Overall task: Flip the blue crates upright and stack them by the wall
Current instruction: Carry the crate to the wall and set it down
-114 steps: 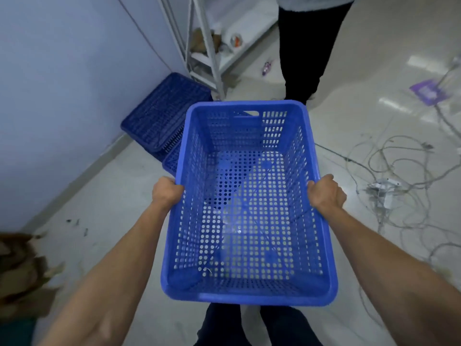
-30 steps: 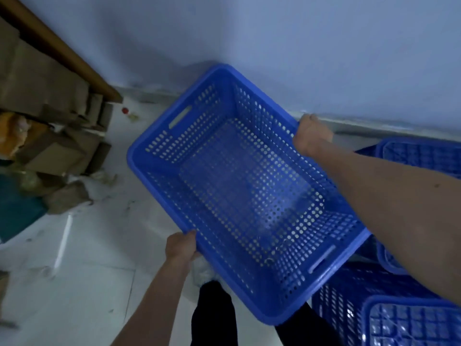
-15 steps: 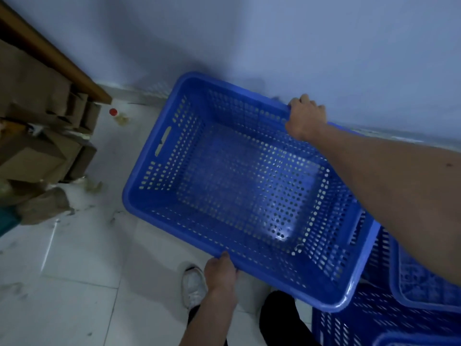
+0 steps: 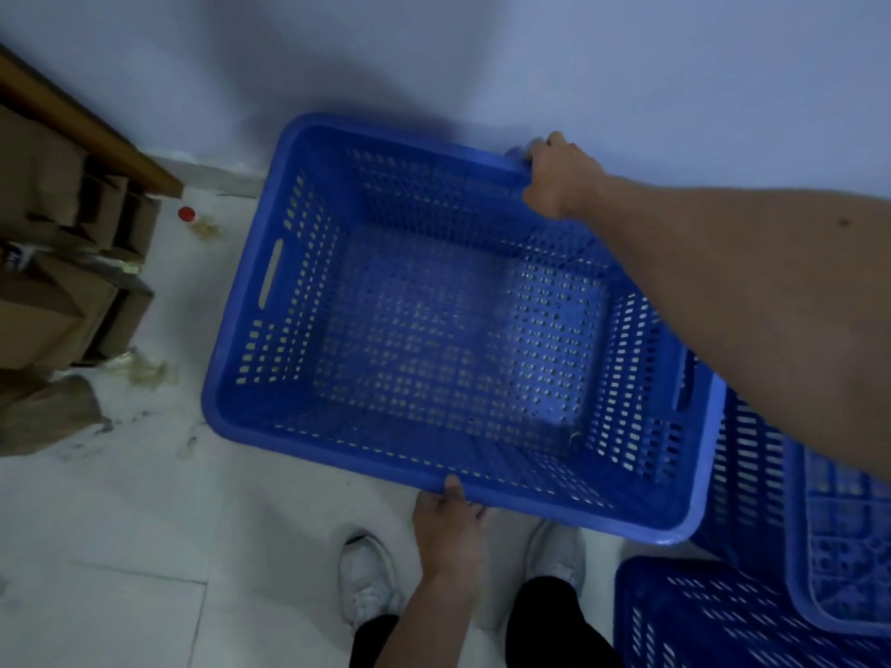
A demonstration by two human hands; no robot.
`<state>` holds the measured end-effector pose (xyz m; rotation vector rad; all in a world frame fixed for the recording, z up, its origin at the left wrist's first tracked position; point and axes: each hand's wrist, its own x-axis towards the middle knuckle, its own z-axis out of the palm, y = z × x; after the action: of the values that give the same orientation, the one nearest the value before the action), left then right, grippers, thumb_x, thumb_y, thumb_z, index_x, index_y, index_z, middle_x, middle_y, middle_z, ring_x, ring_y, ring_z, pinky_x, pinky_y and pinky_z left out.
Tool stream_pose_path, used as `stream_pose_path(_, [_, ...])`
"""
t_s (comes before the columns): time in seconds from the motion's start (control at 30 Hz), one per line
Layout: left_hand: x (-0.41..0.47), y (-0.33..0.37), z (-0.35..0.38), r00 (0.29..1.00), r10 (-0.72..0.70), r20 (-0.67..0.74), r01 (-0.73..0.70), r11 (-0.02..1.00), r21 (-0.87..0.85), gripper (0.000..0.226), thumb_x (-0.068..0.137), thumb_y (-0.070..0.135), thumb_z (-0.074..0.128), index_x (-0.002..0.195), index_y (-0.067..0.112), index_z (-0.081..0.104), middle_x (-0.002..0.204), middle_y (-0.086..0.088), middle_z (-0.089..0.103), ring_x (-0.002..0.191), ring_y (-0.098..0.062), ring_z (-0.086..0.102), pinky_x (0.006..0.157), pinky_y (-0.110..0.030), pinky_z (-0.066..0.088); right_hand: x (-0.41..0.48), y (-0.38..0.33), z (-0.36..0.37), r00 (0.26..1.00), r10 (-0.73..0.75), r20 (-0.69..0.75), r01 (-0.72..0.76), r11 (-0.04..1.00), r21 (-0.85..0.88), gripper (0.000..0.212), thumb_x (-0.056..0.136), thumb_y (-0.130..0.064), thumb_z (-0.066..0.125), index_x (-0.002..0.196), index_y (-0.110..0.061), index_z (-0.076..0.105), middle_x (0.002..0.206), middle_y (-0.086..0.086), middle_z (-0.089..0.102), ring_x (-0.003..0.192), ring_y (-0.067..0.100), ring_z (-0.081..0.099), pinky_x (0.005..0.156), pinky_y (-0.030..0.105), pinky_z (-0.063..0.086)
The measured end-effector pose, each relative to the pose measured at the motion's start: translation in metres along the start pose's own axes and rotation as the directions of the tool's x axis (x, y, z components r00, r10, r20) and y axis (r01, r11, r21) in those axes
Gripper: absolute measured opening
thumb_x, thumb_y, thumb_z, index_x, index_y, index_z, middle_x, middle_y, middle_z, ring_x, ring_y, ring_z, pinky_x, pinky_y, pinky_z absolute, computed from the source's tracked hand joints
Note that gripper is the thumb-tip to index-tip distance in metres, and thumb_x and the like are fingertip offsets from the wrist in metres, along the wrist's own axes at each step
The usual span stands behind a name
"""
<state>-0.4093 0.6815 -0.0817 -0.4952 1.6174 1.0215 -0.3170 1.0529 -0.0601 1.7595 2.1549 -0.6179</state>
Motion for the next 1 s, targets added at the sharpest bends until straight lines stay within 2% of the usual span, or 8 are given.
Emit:
stream_pose_path(0.17, [0.006, 0.004, -0.008, 0.999, -0.029, 0.033, 0.017, 0.945, 0.326, 0.019, 0.103, 0.023, 0.047, 0.111, 0.009, 0.055, 0.087, -0.012, 0.069, 0.070, -0.024, 0.070, 0.051, -0.033, 0.057, -0.004, 0.005, 0.003, 1.000, -0.017, -0.002, 0.017, 0.999, 0.037, 0.062, 0.092, -0.021, 0.053, 0.148, -0.007, 0.031, 0.142, 0.018, 0.035, 0.124, 0.042, 0.044, 0.095, 0.051, 0.042])
stream_pose_path(0.33, [0.006, 0.026, -0.028, 0.997, 0.025, 0.079, -0.077, 0.628, 0.774, 0.044, 0.091, 0.053, 0.058, 0.079, 0.012, 0.067, 0.077, -0.003, 0.075, 0.069, -0.022, 0.072, 0.060, -0.038, 0.061, -0.056, 0.017, 0.013, 0.996, -0.067, 0.066, 0.058, 0.990, 0.126, 0.086, 0.088, -0.022, 0.056, 0.158, -0.012, 0.008, 0.163, 0.012, 0.016, 0.145, 0.036, 0.025, 0.112, 0.047, 0.033])
stream_pose_path(0.4, [0.007, 0.037, -0.032, 0.983, 0.094, 0.158, -0.182, 0.392, 0.902, 0.056, 0.088, 0.060, 0.057, 0.070, 0.009, 0.070, 0.077, -0.008, 0.075, 0.076, -0.028, 0.073, 0.072, -0.044, 0.061, -0.093, 0.017, 0.029, 0.985, -0.096, 0.142, 0.076, 0.988, 0.136, 0.091, 0.088, -0.023, 0.058, 0.159, -0.016, 0.002, 0.166, 0.009, 0.009, 0.149, 0.034, 0.019, 0.116, 0.044, 0.026])
stream_pose_path(0.47, [0.006, 0.048, -0.032, 0.950, 0.170, 0.261, -0.270, 0.033, 0.962, 0.067, 0.088, 0.067, 0.049, 0.074, 0.006, 0.070, 0.082, -0.010, 0.074, 0.082, -0.030, 0.071, 0.078, -0.040, 0.058, -0.134, 0.016, 0.050, 0.967, -0.116, 0.227, 0.080, 0.984, 0.160, 0.090, 0.091, -0.026, 0.058, 0.159, -0.020, 0.001, 0.166, 0.006, 0.009, 0.149, 0.032, 0.020, 0.116, 0.042, 0.026])
stream_pose_path(0.57, [0.005, 0.066, -0.026, 0.849, 0.227, 0.477, -0.298, -0.540, 0.787, 0.070, 0.090, 0.072, 0.035, 0.081, 0.010, 0.066, 0.088, -0.010, 0.070, 0.088, -0.026, 0.066, 0.075, -0.034, 0.050, -0.192, 0.013, 0.087, 0.922, -0.168, 0.349, 0.098, 0.973, 0.210, 0.082, 0.095, -0.035, 0.056, 0.159, -0.023, 0.007, 0.165, 0.002, 0.013, 0.148, 0.028, 0.022, 0.117, 0.039, 0.027])
stream_pose_path(0.63, [0.003, 0.077, -0.018, 0.778, 0.172, 0.604, -0.301, -0.742, 0.599, 0.065, 0.092, 0.070, 0.034, 0.088, 0.013, 0.065, 0.093, -0.009, 0.069, 0.091, -0.025, 0.065, 0.076, -0.035, 0.048, -0.230, 0.013, 0.109, 0.896, -0.189, 0.402, 0.102, 0.969, 0.227, 0.076, 0.096, -0.040, 0.055, 0.158, -0.023, 0.015, 0.165, 0.001, 0.018, 0.148, 0.025, 0.023, 0.118, 0.038, 0.026])
stream_pose_path(0.8, [0.015, 0.106, -0.017, 0.664, -0.001, 0.748, -0.402, -0.843, 0.356, 0.060, 0.096, 0.061, 0.039, 0.131, 0.014, 0.049, 0.126, -0.008, 0.055, 0.115, -0.025, 0.053, 0.088, -0.036, 0.047, -0.292, 0.012, 0.158, 0.874, -0.188, 0.447, 0.101, 0.972, 0.211, 0.057, 0.099, -0.047, 0.047, 0.150, -0.026, 0.036, 0.151, 0.000, 0.044, 0.136, 0.023, 0.042, 0.109, 0.037, 0.037])
stream_pose_path(1.0, [0.031, 0.125, -0.035, 0.703, -0.111, 0.703, -0.350, -0.914, 0.206, 0.057, 0.097, 0.062, 0.028, 0.135, 0.025, 0.049, 0.132, -0.004, 0.055, 0.123, -0.023, 0.048, 0.100, -0.037, 0.040, -0.316, 0.018, 0.188, 0.927, -0.127, 0.353, 0.113, 0.992, 0.061, 0.047, 0.102, -0.040, 0.040, 0.147, -0.025, 0.038, 0.141, 0.003, 0.052, 0.127, 0.024, 0.051, 0.102, 0.038, 0.045])
